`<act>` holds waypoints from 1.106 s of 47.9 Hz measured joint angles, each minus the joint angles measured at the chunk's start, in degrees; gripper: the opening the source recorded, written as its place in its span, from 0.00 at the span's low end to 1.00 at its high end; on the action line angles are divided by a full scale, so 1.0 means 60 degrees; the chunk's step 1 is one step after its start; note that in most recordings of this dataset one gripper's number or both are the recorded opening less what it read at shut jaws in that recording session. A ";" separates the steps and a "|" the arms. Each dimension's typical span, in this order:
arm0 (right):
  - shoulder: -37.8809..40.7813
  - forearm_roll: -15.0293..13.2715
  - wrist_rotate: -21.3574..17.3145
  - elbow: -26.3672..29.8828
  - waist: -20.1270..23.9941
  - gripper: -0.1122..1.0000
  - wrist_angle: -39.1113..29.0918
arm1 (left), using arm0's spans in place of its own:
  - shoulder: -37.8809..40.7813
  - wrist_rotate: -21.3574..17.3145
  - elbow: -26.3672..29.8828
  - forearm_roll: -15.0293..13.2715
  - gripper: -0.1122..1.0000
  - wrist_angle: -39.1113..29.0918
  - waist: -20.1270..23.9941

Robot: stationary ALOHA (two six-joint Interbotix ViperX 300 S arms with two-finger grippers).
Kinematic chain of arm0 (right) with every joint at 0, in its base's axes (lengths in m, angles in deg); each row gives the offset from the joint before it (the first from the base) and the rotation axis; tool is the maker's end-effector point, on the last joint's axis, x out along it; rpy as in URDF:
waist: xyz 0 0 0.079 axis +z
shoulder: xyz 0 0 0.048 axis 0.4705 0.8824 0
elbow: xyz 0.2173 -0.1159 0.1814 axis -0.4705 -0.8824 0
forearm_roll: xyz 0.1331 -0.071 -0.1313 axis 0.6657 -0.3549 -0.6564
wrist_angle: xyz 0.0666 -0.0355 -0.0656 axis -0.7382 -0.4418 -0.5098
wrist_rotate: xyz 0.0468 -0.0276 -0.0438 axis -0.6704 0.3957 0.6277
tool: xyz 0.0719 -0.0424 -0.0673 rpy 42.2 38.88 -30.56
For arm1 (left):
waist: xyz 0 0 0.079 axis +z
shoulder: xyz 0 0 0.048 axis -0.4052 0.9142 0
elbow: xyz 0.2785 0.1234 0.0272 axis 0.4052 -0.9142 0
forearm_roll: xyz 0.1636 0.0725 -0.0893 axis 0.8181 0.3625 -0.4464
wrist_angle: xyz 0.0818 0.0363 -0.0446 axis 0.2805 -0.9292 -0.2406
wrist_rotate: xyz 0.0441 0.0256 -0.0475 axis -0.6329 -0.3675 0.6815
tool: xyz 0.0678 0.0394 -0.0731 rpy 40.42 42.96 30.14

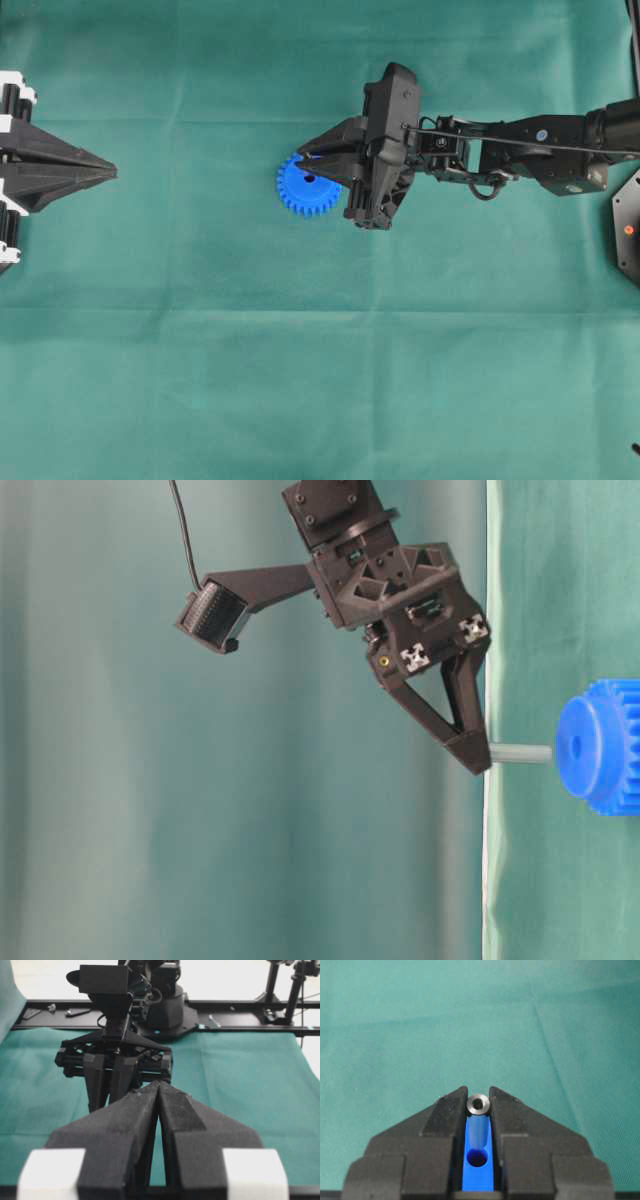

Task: Insert the shaft placed at a random location into the center hole of the medium gear at another random location.
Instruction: 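Align the held shaft above the blue gear's center hole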

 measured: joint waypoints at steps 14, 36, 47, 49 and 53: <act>0.0000 0.0000 0.0000 0.0000 0.0000 0.22 0.0000 | -0.0015 0.0000 0.0000 0.0015 0.10 0.0000 0.0000; 0.0454 0.0000 0.0000 0.0088 -0.0015 0.22 0.0088 | -0.0015 0.0000 0.0000 0.0000 0.10 0.0000 -0.0015; 0.0586 0.0000 0.0015 0.0176 0.0000 0.22 0.0117 | -0.0015 0.0000 0.0000 0.0015 0.10 -0.0015 -0.0015; 0.0586 0.0000 0.0000 0.0176 0.0000 0.22 0.0117 | 0.0000 0.0000 -0.0015 0.0000 0.10 0.0000 0.0000; 0.0586 -0.0015 0.0015 0.0176 0.0000 0.22 0.0117 | -0.0015 0.0000 0.0000 0.0000 0.10 -0.0015 0.0000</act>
